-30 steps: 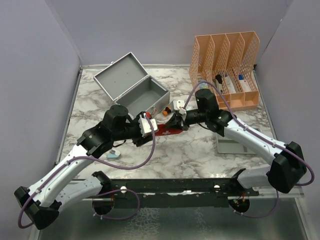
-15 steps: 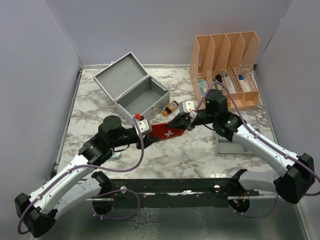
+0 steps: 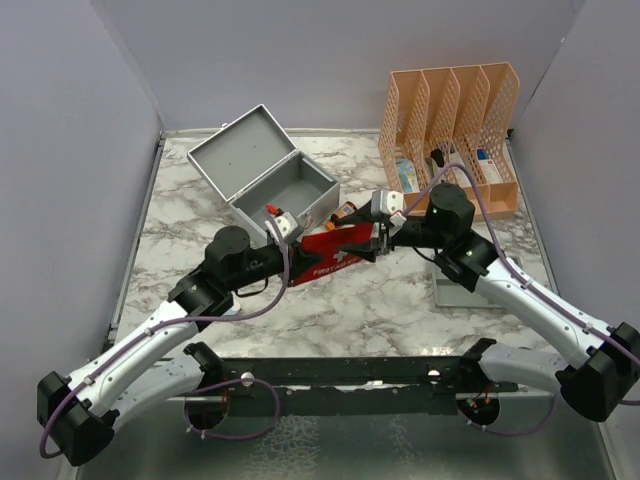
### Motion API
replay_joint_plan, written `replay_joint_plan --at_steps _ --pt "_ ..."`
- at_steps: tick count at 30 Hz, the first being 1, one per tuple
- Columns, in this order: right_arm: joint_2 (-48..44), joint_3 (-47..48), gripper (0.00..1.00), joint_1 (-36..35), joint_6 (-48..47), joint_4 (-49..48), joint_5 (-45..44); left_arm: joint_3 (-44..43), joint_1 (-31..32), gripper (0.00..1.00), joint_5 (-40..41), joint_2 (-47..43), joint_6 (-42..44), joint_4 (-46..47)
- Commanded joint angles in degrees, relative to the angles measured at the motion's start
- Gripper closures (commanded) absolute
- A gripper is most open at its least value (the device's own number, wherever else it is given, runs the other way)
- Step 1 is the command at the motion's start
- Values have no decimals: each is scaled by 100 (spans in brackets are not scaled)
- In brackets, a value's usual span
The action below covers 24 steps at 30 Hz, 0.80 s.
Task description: Organize the medicine kit
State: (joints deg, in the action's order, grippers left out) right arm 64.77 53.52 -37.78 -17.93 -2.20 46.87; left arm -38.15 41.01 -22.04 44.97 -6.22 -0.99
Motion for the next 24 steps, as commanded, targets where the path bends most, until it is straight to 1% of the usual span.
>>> replay_joint_plan --at_steps 1,3,5,8,10,13,15,17,20,24 --pt "-409 -151 46 16 516 -443 -1163 -579 -3 100 1228 591 -832 -129" --pt "-618 -278 46 16 707 -645 -1630 -914 -57 100 1455 947 -939 -395" --pt "-838 -400 46 16 1096 -933 -2525 -1262 -158 100 1629 1265 -1081 -613" --pt "-1091 -454 48 17 1491 -933 -3474 -1688 -413 100 1767 1584 -1325 -762" --pt "-1201 -479 48 21 1689 -862 -3872 -1988 -719 100 1817 1751 -1662 -844" --pt "-1264 -387 49 21 2164 -497 -4413 -2443 -1444 100 1460 2158 -2248 -1139" --pt "-1224 -287 51 16 2473 -154 -4668 -2823 -1887 100 1119 2530 -2536 -1479" --pt "-1117 -138 52 17 2770 214 -4818 -3045 -2136 100 807 2764 -2739 -1618" --pt "-957 17 54 23 3102 682 -4828 -3187 -2374 100 520 3056 -3039 -1682" --pt "-778 33 57 15 3354 907 -4669 -3243 -2561 100 462 3470 -3363 -1667"
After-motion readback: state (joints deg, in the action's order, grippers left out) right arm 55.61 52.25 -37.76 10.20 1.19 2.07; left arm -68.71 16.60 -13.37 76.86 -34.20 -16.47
